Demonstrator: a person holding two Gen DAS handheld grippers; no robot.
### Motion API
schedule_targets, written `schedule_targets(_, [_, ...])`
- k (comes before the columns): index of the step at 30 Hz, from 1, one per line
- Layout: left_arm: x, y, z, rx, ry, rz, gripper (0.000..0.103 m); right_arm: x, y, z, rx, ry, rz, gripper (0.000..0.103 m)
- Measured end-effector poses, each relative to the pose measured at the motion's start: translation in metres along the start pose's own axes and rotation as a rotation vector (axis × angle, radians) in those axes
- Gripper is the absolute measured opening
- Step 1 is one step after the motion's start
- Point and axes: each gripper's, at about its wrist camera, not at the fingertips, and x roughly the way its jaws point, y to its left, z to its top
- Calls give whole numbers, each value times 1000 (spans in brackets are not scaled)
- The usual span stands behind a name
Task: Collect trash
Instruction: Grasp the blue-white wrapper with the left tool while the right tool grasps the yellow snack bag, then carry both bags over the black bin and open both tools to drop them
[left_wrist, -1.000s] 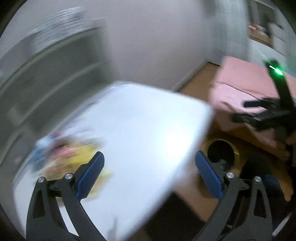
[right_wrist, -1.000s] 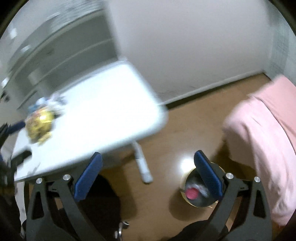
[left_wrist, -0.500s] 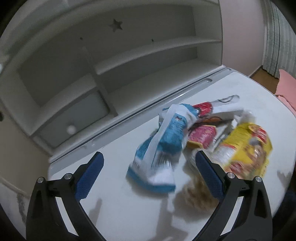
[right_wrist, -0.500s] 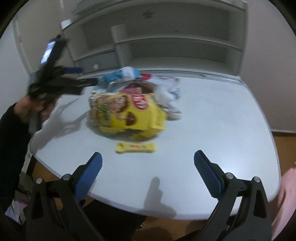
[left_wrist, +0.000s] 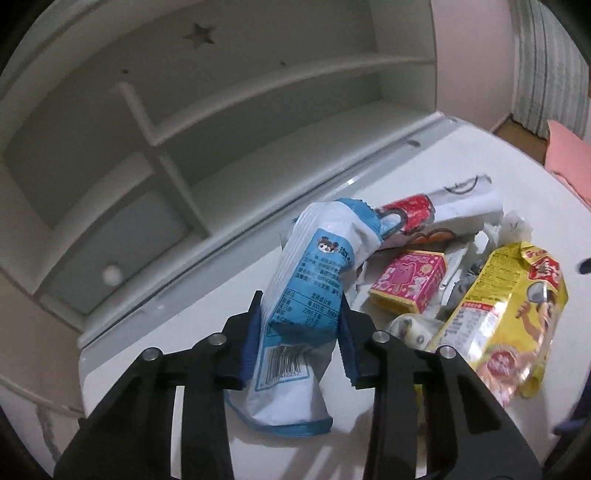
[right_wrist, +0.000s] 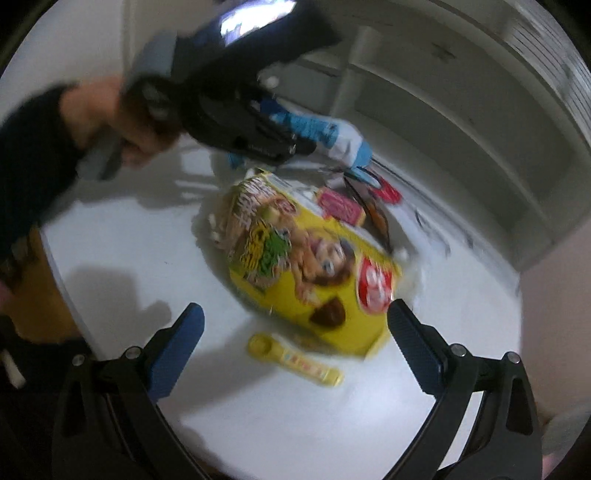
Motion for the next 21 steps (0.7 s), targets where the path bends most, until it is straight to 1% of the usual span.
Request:
schedule_targets(1, [-15, -2, -9, -13, -12, 5, 36, 4, 2, 5, -50, 10, -1, 96])
schedule_targets(3, [-31, 5, -14, -38, -31, 16, 36, 12, 6, 14, -155, 28, -14, 96])
schedule_targets(5, [-46, 18, -22, -79, -44, 24, 36, 23, 9, 20, -257, 76, -3, 96])
schedule_targets(7, [-63, 30, -37, -124, -45, 20, 36, 33, 10, 23, -329, 116, -4, 96])
schedule_targets(9, [-73, 33, -48, -151, -46, 21, 36, 43, 9, 23, -389, 149, -2, 96])
schedule_targets(10, [-80, 38, -57, -163, -46, 25, 36, 47, 9, 23, -400, 153, -11, 96])
schedule_targets(11, [-82, 40, -62, -170, -45, 27, 36, 51, 7, 24, -404, 165, -5, 92])
schedule_targets(12, [-84, 44, -67, -178, -42, 28, 36, 55, 5, 24, -403, 185, 10, 80])
schedule_targets(14, [-90, 46, -80, -194, -31, 33, 36, 59, 3, 24, -393, 200, 5, 76])
schedule_targets(16, [-89, 47, -90, -205, -19, 40, 36, 61, 2, 25, -392, 192, 5, 72])
schedule_targets(17, [-89, 46, -92, -208, -14, 49, 36, 58, 2, 24, -387, 176, -13, 69])
schedule_targets(18, [-90, 47, -96, -211, -10, 57, 36, 56, 1, 26, -377, 166, -12, 67])
schedule_targets(21, [-94, 45, -104, -231, -10, 47, 36, 36, -5, 29, -325, 111, 11, 65])
